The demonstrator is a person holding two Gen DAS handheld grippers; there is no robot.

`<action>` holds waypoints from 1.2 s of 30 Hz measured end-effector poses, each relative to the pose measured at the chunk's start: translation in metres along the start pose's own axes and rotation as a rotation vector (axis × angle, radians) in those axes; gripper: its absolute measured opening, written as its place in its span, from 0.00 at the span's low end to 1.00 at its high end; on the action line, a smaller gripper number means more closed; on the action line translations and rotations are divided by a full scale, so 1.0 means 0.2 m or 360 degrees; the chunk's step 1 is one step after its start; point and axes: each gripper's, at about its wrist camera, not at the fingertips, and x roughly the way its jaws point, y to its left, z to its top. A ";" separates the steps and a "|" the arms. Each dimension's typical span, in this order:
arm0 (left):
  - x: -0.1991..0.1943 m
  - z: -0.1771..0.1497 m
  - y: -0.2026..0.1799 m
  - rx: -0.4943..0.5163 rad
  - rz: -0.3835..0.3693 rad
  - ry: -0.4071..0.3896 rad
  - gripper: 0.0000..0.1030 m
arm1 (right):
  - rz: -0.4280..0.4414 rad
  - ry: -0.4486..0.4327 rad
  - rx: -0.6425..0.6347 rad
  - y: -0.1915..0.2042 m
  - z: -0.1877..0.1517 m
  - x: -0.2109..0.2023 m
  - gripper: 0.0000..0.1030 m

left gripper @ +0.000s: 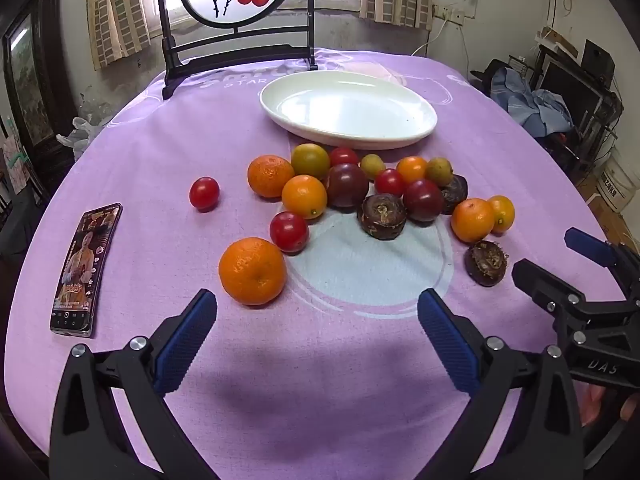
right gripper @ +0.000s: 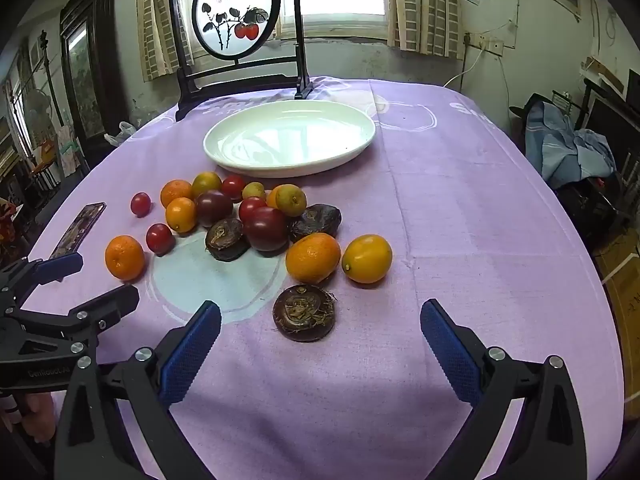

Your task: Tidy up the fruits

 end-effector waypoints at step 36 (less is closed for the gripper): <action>0.00 -0.01 0.00 -0.0022 -0.0008 -0.0003 0.96 | 0.0038 0.0007 -0.0022 0.01 -0.01 -0.01 0.97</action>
